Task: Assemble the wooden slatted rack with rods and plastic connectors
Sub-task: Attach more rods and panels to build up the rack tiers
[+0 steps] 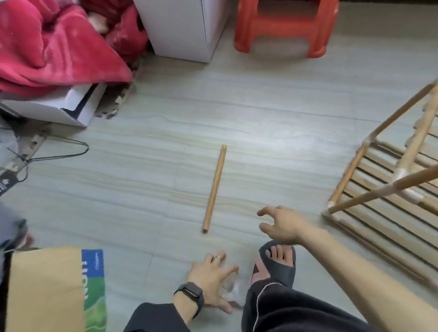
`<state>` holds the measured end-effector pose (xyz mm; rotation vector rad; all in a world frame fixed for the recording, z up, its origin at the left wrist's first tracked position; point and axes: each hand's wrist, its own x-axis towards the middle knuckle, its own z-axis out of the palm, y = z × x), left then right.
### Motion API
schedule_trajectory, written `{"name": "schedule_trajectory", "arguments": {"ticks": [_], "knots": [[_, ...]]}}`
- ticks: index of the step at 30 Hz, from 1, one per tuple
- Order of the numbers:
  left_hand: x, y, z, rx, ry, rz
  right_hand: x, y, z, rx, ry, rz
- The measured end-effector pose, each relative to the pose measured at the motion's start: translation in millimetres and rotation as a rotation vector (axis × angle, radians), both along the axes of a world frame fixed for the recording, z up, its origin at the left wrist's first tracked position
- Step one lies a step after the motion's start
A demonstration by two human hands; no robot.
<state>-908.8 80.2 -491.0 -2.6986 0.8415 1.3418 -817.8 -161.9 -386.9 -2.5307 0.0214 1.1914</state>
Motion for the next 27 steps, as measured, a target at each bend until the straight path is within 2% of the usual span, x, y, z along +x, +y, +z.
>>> {"name": "schedule_trajectory", "arguments": {"ticks": [4,6,8,11,15,20,22,25,27], "knots": [[-15.1,7.4,-18.9,-0.065,-0.228,-0.191,-3.6,12.1,-36.8,0.036,0.05,-0.01],[-10.8,10.2,-25.6,-0.082,-0.205,-0.162,-1.9,7.7,-45.5,0.04,0.059,-0.019],[-3.5,8.0,-36.6,-0.128,-0.259,-0.155,0.9,-1.8,-54.9,0.017,0.079,-0.048],[16.9,-3.6,-36.0,-0.104,-0.282,-0.119,1.0,-21.7,-72.4,-0.039,0.093,-0.121],[41.2,-21.5,-34.7,-0.126,-0.384,0.06,-9.4,-49.1,-79.3,-0.043,0.106,-0.302],[73.8,-50.0,-15.9,-0.14,-0.187,0.422,-16.3,-62.7,-43.8,0.037,0.004,-0.437],[91.8,-65.4,9.8,-0.242,-0.121,0.604,-14.2,-61.7,-16.8,0.082,-0.017,-0.464],[124.5,-91.9,68.1,-0.503,0.059,0.882,-8.7,-58.1,30.8,0.182,-0.087,-0.524],[146.3,-103.2,115.1,-0.631,0.122,0.92,-5.1,-52.8,62.8,0.251,-0.176,-0.552]]}}
